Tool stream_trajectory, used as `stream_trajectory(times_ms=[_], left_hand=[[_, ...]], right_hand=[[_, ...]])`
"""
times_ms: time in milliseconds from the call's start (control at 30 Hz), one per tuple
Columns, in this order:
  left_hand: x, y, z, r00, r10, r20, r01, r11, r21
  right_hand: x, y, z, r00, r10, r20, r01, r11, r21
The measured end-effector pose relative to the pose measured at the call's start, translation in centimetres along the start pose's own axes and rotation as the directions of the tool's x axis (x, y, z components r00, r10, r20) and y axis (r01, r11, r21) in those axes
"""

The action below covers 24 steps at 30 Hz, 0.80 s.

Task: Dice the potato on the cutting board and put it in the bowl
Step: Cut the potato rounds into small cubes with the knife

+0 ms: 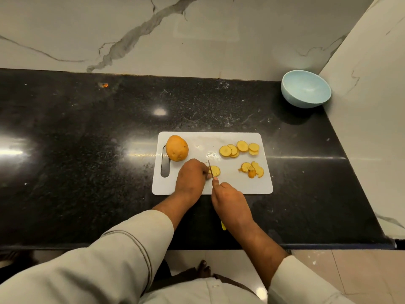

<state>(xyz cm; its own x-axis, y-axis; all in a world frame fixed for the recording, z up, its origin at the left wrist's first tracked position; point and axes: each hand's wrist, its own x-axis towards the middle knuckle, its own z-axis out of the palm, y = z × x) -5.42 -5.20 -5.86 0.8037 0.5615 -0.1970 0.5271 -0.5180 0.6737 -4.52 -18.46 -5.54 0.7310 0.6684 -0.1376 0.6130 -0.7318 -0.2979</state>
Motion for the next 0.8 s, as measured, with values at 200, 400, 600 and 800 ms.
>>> stream_trajectory(times_ms=[200,400,600,800], left_hand=[[0.4,0.0,-0.3,0.998,0.025,0.049,-0.025,1.000,0.011],[0.9,0.5,-0.7,0.993,0.043,0.108,-0.053,0.995,0.089],[0.5,0.9,-1.0,0.993,0.056,0.105,-0.068,0.991,0.112],[0.4,1.0,-1.3,0.992,0.038,0.116,-0.046,0.996,0.070]], right_hand=[[0.8,0.3,0.6,1.000,-0.002,0.025,0.002,1.000,-0.010],[1.6,0.4,0.9,0.999,-0.029,0.036,0.032,0.997,-0.077],[2.6,-0.2,1.0,0.999,0.009,0.037,-0.005,0.995,-0.101],[3.3,-0.6,0.1,0.994,0.055,0.096,-0.050,0.997,-0.055]])
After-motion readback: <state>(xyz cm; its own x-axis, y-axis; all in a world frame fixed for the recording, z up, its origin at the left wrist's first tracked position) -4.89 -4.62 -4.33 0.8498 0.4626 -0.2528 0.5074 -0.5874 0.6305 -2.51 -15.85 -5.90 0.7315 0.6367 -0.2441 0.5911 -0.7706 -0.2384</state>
